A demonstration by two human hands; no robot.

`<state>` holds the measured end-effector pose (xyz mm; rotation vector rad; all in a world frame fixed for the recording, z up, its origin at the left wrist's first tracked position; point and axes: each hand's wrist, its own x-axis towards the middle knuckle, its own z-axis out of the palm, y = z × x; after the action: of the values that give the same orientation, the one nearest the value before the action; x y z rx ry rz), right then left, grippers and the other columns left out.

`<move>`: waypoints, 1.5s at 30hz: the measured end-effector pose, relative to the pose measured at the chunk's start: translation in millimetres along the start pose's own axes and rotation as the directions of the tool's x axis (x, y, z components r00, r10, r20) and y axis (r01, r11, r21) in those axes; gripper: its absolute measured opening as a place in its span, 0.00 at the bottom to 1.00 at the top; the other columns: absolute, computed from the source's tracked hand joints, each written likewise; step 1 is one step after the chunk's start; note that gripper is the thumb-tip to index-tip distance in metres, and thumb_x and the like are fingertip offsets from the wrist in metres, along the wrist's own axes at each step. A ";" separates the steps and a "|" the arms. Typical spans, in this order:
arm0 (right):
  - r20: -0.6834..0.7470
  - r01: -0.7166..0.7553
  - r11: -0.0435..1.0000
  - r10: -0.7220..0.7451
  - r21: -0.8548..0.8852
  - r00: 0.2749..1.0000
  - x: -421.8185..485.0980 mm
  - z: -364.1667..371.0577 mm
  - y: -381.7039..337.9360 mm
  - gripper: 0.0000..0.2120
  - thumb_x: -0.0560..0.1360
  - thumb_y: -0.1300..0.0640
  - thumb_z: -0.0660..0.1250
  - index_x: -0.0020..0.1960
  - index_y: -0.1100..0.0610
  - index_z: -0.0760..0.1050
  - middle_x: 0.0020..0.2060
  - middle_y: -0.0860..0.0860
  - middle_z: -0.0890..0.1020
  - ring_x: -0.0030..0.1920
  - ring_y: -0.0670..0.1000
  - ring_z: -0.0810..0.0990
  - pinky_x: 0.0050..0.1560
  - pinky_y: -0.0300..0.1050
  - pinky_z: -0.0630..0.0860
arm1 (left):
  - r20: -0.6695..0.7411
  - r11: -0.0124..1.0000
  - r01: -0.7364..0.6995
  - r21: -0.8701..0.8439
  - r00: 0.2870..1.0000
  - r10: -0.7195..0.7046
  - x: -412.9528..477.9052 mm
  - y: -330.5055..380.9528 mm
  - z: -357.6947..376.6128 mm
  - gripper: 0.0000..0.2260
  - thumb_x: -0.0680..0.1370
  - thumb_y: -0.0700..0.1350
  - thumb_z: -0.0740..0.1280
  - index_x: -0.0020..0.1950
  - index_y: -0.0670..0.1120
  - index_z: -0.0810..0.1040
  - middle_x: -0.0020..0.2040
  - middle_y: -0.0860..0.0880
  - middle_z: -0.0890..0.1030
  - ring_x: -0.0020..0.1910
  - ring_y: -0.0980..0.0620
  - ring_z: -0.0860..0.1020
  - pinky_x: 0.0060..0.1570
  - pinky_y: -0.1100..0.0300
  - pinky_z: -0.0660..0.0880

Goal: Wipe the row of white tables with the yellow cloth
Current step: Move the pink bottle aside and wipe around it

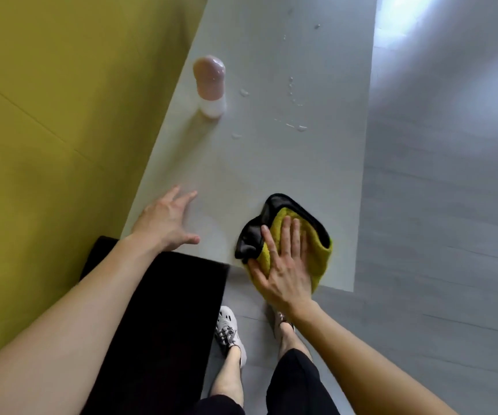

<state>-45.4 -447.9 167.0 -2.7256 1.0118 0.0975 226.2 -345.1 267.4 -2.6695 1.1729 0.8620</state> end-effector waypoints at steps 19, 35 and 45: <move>0.107 0.386 0.921 -0.379 -0.052 0.919 197.8 -14.4 -154.2 0.40 0.83 0.25 0.47 0.89 0.43 0.47 0.88 0.54 0.40 0.87 0.57 0.34 0.86 0.65 0.36 | -0.086 0.742 0.391 -0.545 0.854 -0.514 -42.6 -94.3 80.5 0.34 0.76 0.72 0.72 0.77 0.56 0.74 0.64 0.47 0.85 0.63 0.40 0.83 0.54 0.47 0.82; 0.174 0.820 0.572 -0.811 0.034 0.559 209.3 -22.9 -169.8 0.34 0.86 0.34 0.56 0.88 0.43 0.54 0.89 0.45 0.50 0.88 0.48 0.43 0.88 0.59 0.45 | 0.007 0.595 0.418 -0.686 0.822 -0.570 -43.3 -106.8 94.7 0.46 0.61 0.85 0.67 0.67 0.55 0.78 0.66 0.53 0.82 0.66 0.47 0.81 0.55 0.48 0.81; 0.087 0.580 0.814 -0.579 0.027 0.810 123.5 4.1 -207.7 0.36 0.85 0.32 0.53 0.88 0.46 0.54 0.89 0.52 0.46 0.88 0.55 0.39 0.86 0.65 0.43 | -0.071 0.790 0.255 -0.558 0.934 -0.351 -71.1 -121.8 105.2 0.37 0.75 0.74 0.70 0.73 0.48 0.75 0.66 0.48 0.79 0.66 0.44 0.80 0.58 0.46 0.81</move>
<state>183.5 -372.8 185.6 -2.8647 0.1157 0.1125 225.2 -181.9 201.9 -3.3176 0.5246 1.0447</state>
